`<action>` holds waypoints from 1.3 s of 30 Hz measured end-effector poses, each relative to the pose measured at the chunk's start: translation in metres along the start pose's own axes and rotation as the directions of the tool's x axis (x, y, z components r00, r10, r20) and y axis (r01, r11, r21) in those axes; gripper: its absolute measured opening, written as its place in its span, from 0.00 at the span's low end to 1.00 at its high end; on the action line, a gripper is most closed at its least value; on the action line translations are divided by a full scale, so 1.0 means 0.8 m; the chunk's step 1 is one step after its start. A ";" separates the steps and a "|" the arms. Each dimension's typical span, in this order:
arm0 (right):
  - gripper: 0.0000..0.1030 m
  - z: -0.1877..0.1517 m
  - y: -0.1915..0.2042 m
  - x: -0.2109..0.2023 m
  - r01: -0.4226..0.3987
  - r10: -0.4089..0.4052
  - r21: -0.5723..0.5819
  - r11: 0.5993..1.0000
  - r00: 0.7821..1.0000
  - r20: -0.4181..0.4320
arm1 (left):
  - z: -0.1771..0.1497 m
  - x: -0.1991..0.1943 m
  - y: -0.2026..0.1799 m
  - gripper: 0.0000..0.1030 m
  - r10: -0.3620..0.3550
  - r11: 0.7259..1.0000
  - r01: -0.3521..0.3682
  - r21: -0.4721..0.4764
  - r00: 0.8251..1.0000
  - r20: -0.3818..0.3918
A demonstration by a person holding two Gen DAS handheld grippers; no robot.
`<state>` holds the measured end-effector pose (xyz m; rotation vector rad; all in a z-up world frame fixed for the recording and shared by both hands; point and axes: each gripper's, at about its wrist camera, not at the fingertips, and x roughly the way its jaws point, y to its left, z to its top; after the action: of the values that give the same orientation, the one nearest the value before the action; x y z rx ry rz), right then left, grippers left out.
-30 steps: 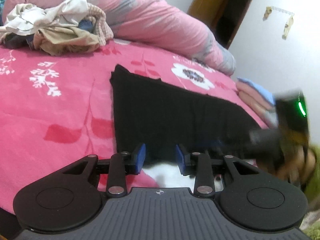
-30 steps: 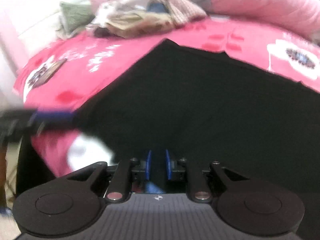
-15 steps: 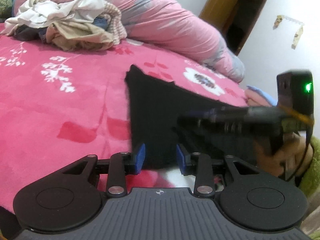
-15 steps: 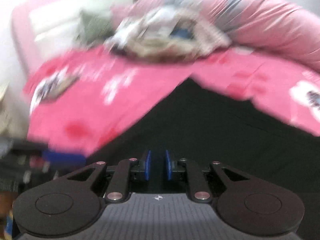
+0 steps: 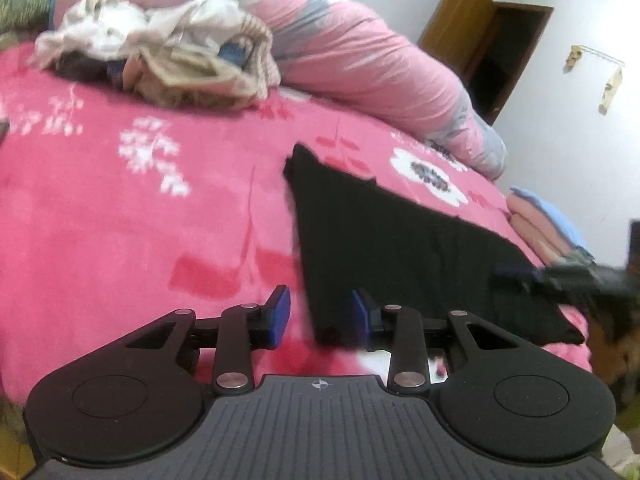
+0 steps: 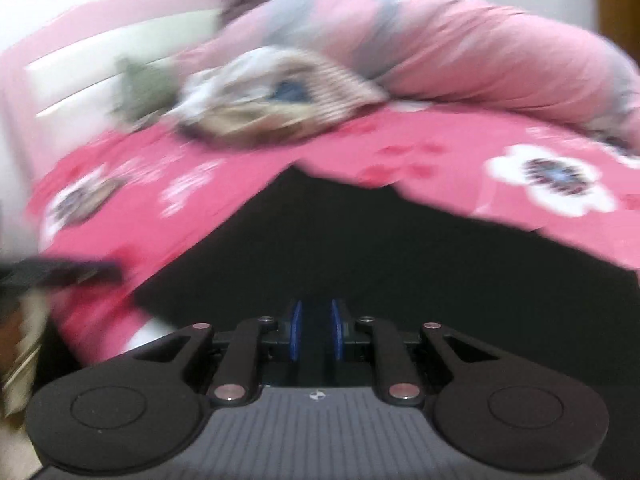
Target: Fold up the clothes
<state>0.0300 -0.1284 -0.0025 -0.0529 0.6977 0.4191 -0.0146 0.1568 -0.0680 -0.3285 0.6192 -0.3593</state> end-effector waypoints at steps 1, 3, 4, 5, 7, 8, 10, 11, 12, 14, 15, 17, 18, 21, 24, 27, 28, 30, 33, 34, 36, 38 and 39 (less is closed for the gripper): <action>0.16 0.006 -0.007 0.013 0.033 -0.033 0.007 0.999 0.999 -0.006 | 0.006 0.006 -0.007 0.33 -0.015 1.000 0.014 0.007 1.000 0.003; 0.16 0.011 -0.020 0.039 0.072 -0.071 0.018 0.997 0.997 -0.033 | 0.016 0.028 -0.027 0.33 -0.052 0.998 0.052 0.031 0.999 0.002; 0.16 0.003 -0.024 0.047 0.095 -0.094 0.009 0.995 0.993 -0.066 | 0.020 0.040 -0.037 0.33 -0.071 0.997 0.071 0.044 0.997 0.001; 0.16 -0.005 -0.029 0.056 0.117 -0.117 0.000 0.993 0.988 -0.097 | 0.021 0.054 -0.043 0.33 -0.071 0.996 0.072 0.052 0.997 -0.017; 0.16 -0.029 -0.037 0.045 0.129 -0.129 -0.005 0.992 0.985 -0.114 | 0.020 0.085 -0.054 0.33 -0.064 0.995 0.068 0.068 0.996 -0.057; 0.16 -0.044 -0.042 0.032 0.125 -0.124 -0.002 0.992 0.986 -0.108 | 0.017 0.098 -0.056 0.33 -0.042 0.996 0.049 0.074 0.996 -0.084; 0.16 -0.071 -0.049 -0.003 0.130 -0.130 -0.007 0.991 0.985 -0.114 | 0.007 0.109 -0.046 0.32 -0.028 0.998 0.035 0.055 0.993 -0.116; 0.16 -0.082 -0.053 -0.022 0.137 -0.137 -0.012 0.990 0.982 -0.128 | 0.003 0.114 -0.040 0.32 -0.023 0.999 0.029 0.044 0.991 -0.131; 0.16 -0.088 -0.059 -0.037 0.142 -0.143 -0.017 0.990 0.977 -0.156 | 0.001 0.112 -0.035 0.32 -0.033 0.999 0.037 0.028 0.991 -0.130; 0.16 -0.086 -0.070 -0.061 0.143 -0.141 -0.003 0.990 0.971 -0.194 | 0.001 0.106 -0.027 0.33 -0.053 0.999 0.053 -0.004 0.991 -0.127; 0.16 -0.076 -0.076 -0.065 0.143 -0.138 0.013 0.990 0.972 -0.189 | 0.001 0.105 -0.024 0.33 -0.057 0.998 0.054 -0.022 0.990 -0.127; 0.16 -0.048 -0.085 -0.060 0.135 -0.130 0.041 0.990 0.985 -0.115 | 0.002 0.103 -0.019 0.33 -0.061 0.997 0.055 -0.058 0.990 -0.126; 0.16 -0.034 -0.089 -0.055 0.133 -0.129 0.053 0.990 0.989 -0.079 | 0.003 0.103 -0.020 0.33 -0.056 0.997 0.048 -0.066 0.990 -0.128; 0.16 -0.006 -0.099 0.000 0.157 -0.154 0.056 0.986 0.987 -0.053 | 0.004 0.103 -0.024 0.33 -0.034 0.997 0.025 -0.066 0.990 -0.135; 0.16 -0.019 -0.117 0.031 0.191 -0.186 0.028 0.981 0.975 -0.117 | 0.005 0.103 -0.028 0.33 -0.017 0.998 0.010 -0.055 0.990 -0.140; 0.16 -0.058 -0.132 -0.012 0.197 -0.192 0.035 0.980 0.975 -0.115 | 0.004 0.104 -0.027 0.33 -0.019 0.999 0.012 -0.052 0.990 -0.140; 0.16 -0.072 -0.136 -0.034 0.207 -0.202 0.038 0.977 0.972 -0.117 | 0.005 0.104 -0.026 0.33 -0.021 0.999 0.014 -0.050 0.990 -0.142; 0.19 -0.098 -0.144 -0.075 0.275 -0.269 0.024 0.961 0.953 -0.138 | 0.006 0.105 -0.025 0.33 -0.025 0.999 0.018 -0.048 0.989 -0.147; 0.19 -0.112 -0.154 -0.115 0.341 -0.327 0.061 0.938 0.931 -0.164 | 0.008 0.106 -0.026 0.33 -0.024 0.999 0.018 -0.040 0.988 -0.155; 0.19 -0.111 -0.155 -0.123 0.351 -0.336 0.083 0.933 0.930 -0.151 | 0.008 0.107 -0.028 0.33 -0.018 0.999 0.013 -0.034 0.987 -0.160; 0.19 -0.102 -0.151 -0.128 0.324 -0.315 0.113 0.939 0.945 -0.092 | 0.010 0.107 -0.033 0.33 0.000 1.000 -0.004 -0.023 0.986 -0.166; 0.19 -0.094 -0.138 -0.114 0.274 -0.270 0.096 0.957 0.961 -0.054 | 0.009 0.108 -0.039 0.33 0.022 1.000 -0.023 -0.006 0.986 -0.168; 0.19 -0.092 -0.131 -0.104 0.252 -0.249 0.076 0.965 0.967 -0.049 | 0.008 0.108 -0.042 0.33 0.033 0.999 -0.033 0.005 0.985 -0.167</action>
<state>-0.0308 -0.2675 -0.0161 -0.0710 0.7360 0.1466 0.0473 0.0920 -0.0928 -0.2876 0.7875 -0.3581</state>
